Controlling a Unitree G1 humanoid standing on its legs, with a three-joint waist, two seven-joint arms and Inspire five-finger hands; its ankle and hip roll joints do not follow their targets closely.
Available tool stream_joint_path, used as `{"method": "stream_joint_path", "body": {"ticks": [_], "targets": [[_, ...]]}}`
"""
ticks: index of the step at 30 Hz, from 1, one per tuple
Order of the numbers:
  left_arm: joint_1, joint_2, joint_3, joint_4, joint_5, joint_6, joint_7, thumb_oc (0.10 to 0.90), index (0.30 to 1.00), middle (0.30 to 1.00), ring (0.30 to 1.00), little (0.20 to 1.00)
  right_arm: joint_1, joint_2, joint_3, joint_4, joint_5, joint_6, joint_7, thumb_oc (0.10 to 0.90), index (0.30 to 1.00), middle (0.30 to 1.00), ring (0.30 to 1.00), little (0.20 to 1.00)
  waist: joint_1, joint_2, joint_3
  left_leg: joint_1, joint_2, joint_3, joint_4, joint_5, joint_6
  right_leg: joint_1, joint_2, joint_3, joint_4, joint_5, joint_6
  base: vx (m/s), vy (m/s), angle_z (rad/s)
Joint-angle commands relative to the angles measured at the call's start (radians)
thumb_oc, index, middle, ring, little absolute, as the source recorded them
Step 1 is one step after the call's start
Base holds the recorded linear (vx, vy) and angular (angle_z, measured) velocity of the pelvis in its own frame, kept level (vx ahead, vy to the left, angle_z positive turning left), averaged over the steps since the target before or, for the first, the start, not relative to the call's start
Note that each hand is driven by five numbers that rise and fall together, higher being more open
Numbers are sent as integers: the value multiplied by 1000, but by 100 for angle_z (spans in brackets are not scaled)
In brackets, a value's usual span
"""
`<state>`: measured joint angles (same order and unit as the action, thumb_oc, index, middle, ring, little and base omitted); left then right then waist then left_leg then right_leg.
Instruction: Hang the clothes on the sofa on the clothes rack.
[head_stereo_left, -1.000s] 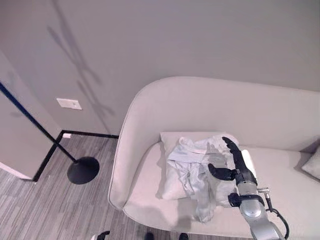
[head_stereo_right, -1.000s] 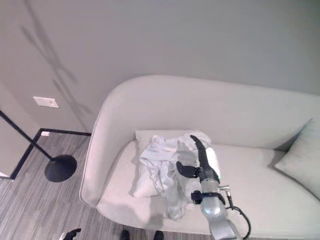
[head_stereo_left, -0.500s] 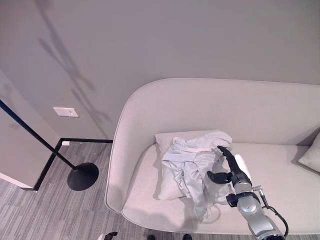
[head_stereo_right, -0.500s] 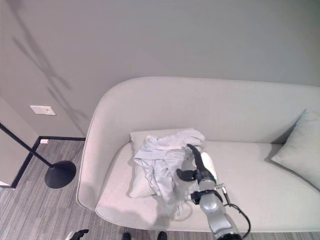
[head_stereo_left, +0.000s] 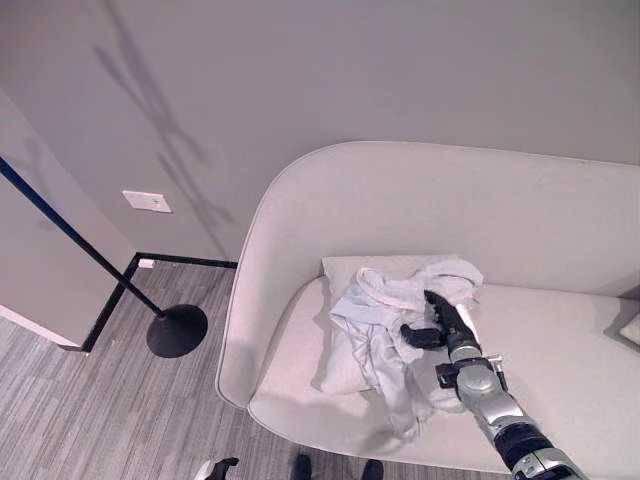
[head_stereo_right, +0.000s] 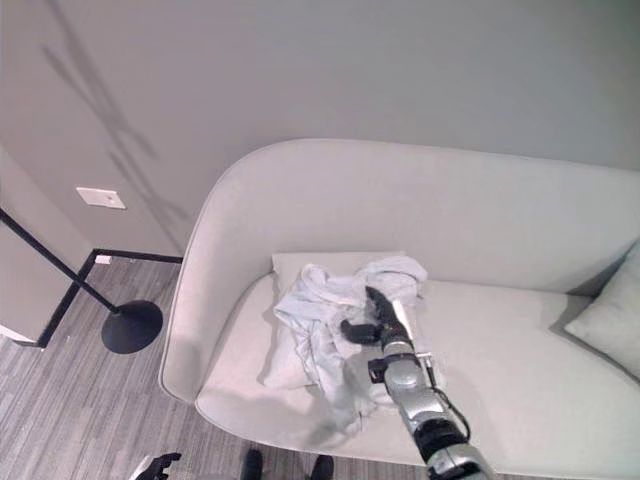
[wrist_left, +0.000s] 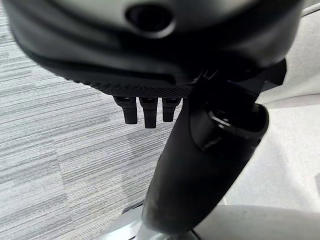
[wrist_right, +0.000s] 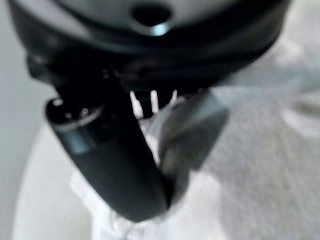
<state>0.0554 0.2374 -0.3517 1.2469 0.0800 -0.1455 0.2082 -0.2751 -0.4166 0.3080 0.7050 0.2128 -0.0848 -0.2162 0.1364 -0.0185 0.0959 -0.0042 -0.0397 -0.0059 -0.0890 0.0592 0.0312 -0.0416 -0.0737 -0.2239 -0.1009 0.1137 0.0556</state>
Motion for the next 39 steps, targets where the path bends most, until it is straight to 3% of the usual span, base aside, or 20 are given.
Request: {"method": "stream_joint_path", "body": {"ticks": [1,2,8,13,17,22,24,25,26,32,35,39], "targets": [[-60,-53,-59,50,-2,-17,-19,800,900,900,900,900,-139,-9,18,42,78,-45,55,764,846,846,846,846,30,-16,-19,-20,60,-79,2,-46,-63,78,-17,6,14,-107,58,0,0,0],[-61,-52,-63,49,-3,-16,-20,800,900,900,900,900,-153,-9,26,62,83,-41,59,400,300,300,300,300,31,-15,-18,-22,60,-80,2,-46,-63,76,-17,5,14,-106,58,0,0,0],[-61,-59,-50,52,-17,-11,-14,800,900,900,900,900,-177,-15,57,-13,39,-38,54,400,300,300,300,300,21,-17,-20,-24,61,-75,2,-50,-63,73,-15,8,14,-106,57,0,0,0],[-62,-47,-2,11,-23,-30,5,800,900,900,900,900,-138,-174,-38,-407,-131,-93,-3,400,300,300,300,300,2,-24,-32,0,66,-64,2,-65,-63,91,-13,17,14,-115,56,4,1,-5],[-58,-35,42,-49,-83,-45,21,800,900,900,900,900,-122,-209,-90,-508,-148,-111,-29,400,300,300,300,300,5,-25,-38,7,67,-63,2,-67,-63,96,-14,16,14,-117,56,0,0,0],[-26,24,117,-317,-219,-93,48,800,900,900,900,900,-134,-263,-189,-699,-169,-151,-81,400,300,300,300,300,14,-28,-50,12,67,-68,2,-70,-61,105,-13,14,14,-123,57,0,0,0],[41,96,192,-660,-320,-128,55,800,900,900,900,900,-186,-267,-230,-785,-174,-155,-112,400,300,300,300,300,24,-32,-63,20,67,-71,2,-74,-59,116,-12,14,14,-127,55,0,0,0],[62,133,254,-879,-305,-151,94,800,900,900,900,900,-244,-252,-232,-818,-162,-153,-134,400,300,300,300,300,32,-38,-73,25,67,-72,2,-78,-59,124,-11,14,14,-131,52,0,0,0],[56,151,274,-947,-272,-167,119,800,900,900,900,900,-281,-252,-229,-826,-165,-153,-138,400,300,300,300,300,34,-40,-80,26,67,-71,2,-79,-60,126,-10,14,14,-132,51,0,0,0],[-10,174,318,-1150,-135,-204,255,800,900,900,900,900,-350,-226,-174,-862,-157,-159,-135,400,300,300,300,300,30,-55,-90,34,69,-67,2,-84,-64,133,-9,21,14,-133,46,3,-5,0],[-60,178,286,-1230,-69,-221,304,800,900,900,900,900,-374,-205,-134,-884,-146,-173,-129,400,300,300,300,300,24,-60,-92,38,70,-64,2,-87,-65,133,-8,26,14,-132,45,3,-13,-3],[-87,153,230,-1271,-143,-243,265,800,900,900,900,900,-396,-182,-87,-887,-145,-169,-116,400,300,300,300,300,20,-61,-93,41,70,-61,2,-87,-64,134,-8,29,14,-130,45,0,0,0]]}}
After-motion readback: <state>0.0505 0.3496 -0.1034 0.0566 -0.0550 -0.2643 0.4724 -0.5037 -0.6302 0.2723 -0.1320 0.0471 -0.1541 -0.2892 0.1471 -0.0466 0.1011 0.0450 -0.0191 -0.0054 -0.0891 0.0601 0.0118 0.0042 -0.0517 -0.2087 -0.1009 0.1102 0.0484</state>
